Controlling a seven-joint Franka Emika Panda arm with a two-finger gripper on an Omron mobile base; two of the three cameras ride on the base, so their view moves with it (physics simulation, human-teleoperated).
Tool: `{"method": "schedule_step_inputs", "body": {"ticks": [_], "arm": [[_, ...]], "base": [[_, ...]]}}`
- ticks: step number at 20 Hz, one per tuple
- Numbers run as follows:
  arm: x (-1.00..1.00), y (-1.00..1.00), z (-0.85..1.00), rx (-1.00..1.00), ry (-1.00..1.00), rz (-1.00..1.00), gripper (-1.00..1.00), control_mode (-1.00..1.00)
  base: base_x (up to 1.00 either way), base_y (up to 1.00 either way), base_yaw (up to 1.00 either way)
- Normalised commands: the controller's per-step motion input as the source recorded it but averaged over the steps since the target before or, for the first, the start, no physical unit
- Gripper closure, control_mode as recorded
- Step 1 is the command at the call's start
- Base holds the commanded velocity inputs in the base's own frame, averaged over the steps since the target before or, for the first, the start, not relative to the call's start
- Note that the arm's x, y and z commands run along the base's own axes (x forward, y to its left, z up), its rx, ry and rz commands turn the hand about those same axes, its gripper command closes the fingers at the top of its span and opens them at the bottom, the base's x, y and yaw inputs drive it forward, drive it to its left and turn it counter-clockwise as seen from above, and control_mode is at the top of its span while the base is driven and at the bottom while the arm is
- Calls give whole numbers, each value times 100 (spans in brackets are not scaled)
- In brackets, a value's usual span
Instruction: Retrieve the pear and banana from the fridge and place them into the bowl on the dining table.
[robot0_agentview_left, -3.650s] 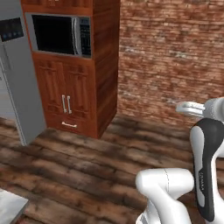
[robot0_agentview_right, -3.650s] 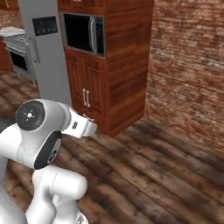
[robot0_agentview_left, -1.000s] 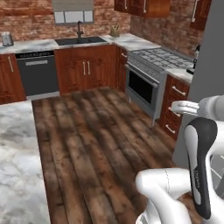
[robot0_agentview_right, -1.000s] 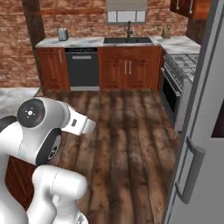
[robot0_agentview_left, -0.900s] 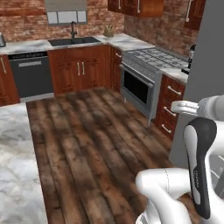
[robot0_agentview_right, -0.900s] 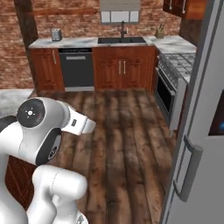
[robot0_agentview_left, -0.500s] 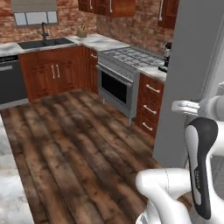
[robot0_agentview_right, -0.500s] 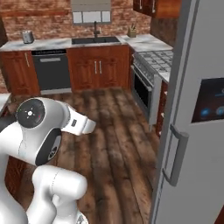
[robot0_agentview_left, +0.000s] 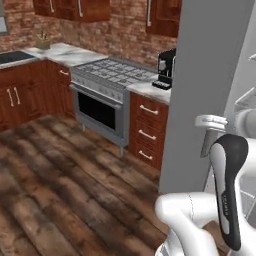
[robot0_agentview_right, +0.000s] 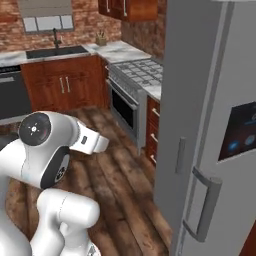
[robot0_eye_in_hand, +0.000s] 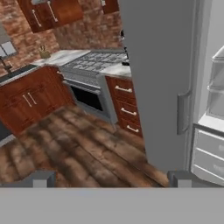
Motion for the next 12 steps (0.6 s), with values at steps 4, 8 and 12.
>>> {"method": "schedule_step_inputs", "body": {"ticks": [4,8,12], "arm": [[0,0,0,0,0,0,-100,100],[0,0,0,0,0,0,-100,100],[0,0,0,0,0,0,-100,100]], "base": [[43,0,-51],[8,0,-57],[3,0,-60]]}}
